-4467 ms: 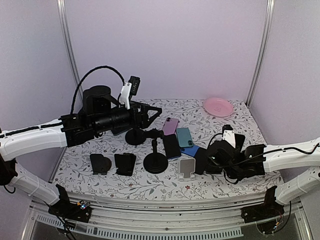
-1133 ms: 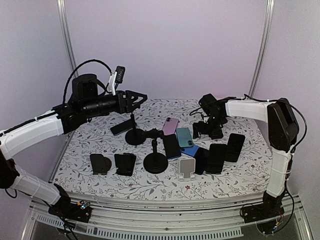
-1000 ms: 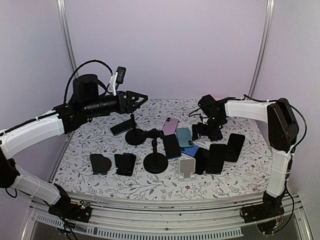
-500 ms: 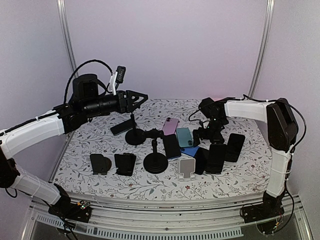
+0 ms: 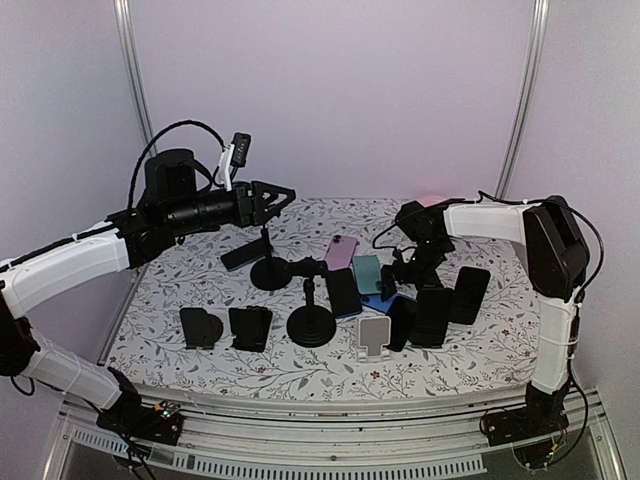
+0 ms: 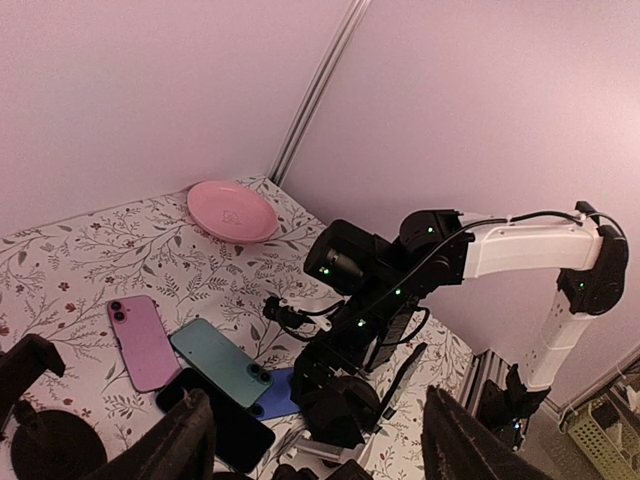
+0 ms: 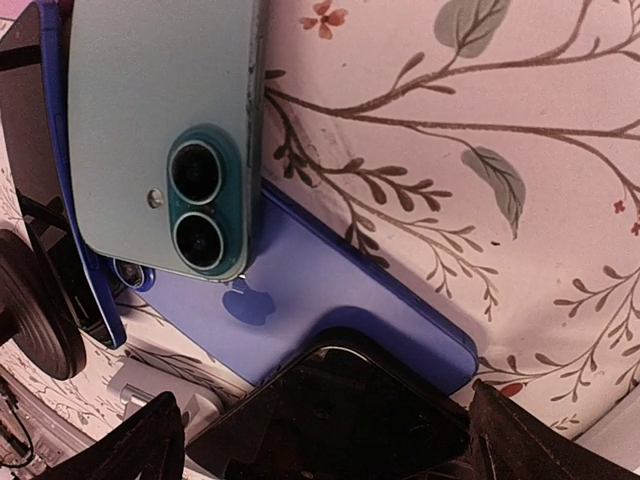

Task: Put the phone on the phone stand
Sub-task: Adjust the phone at the center of the board.

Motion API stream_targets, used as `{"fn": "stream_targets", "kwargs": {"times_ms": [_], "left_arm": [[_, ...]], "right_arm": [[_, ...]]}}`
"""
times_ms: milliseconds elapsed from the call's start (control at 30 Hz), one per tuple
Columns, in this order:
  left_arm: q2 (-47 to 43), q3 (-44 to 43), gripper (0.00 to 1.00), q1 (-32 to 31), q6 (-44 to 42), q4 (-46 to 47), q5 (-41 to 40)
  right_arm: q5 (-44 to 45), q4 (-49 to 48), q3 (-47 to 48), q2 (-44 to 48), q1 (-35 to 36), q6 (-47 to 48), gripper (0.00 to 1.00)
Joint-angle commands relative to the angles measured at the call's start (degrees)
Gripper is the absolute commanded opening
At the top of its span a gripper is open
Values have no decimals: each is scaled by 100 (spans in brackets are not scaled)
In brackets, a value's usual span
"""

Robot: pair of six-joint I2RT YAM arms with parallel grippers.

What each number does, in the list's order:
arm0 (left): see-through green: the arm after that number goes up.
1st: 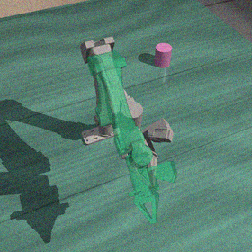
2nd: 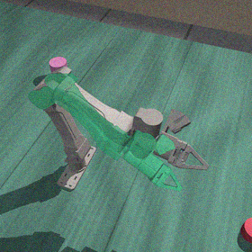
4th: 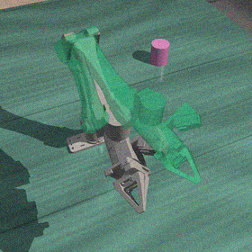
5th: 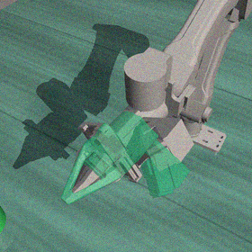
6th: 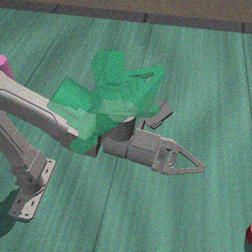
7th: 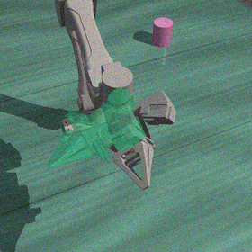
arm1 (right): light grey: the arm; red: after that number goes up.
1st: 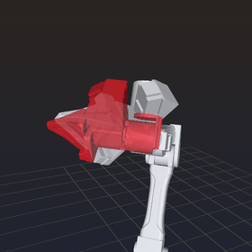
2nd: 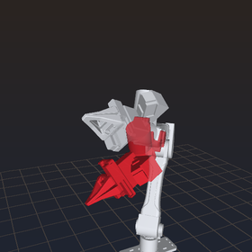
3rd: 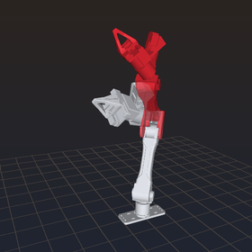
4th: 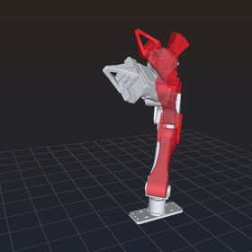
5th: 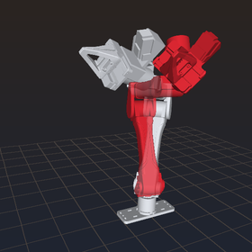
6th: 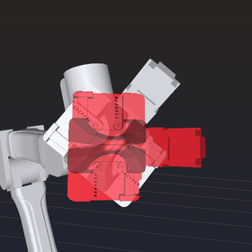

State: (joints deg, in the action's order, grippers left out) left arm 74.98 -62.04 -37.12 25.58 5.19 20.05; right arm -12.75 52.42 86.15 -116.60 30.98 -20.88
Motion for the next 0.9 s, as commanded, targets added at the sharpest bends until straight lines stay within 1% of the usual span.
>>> {"fn": "stream_targets", "kwargs": {"times_ms": [0,267,333,433,500,633,867], "left_arm": [[-53,85,71,100,33,121,58],[-57,129,71,108,52,167,80],[-65,139,71,109,48,166,73],[-86,146,71,109,35,140,69],[-98,162,71,113,26,140,60],[-85,209,71,118,51,204,77],[-87,251,71,125,69,237,118]], "right_arm": [[-383,-117,164,-175,-13,33,99],[-706,-223,395,-305,-5,-16,99],[-552,-158,444,-328,-4,-19,99],[32,-25,389,-220,-25,-83,99],[256,13,284,-86,-41,-153,99],[386,110,130,102,-65,-255,99],[329,305,78,145,-74,-235,99]]}}
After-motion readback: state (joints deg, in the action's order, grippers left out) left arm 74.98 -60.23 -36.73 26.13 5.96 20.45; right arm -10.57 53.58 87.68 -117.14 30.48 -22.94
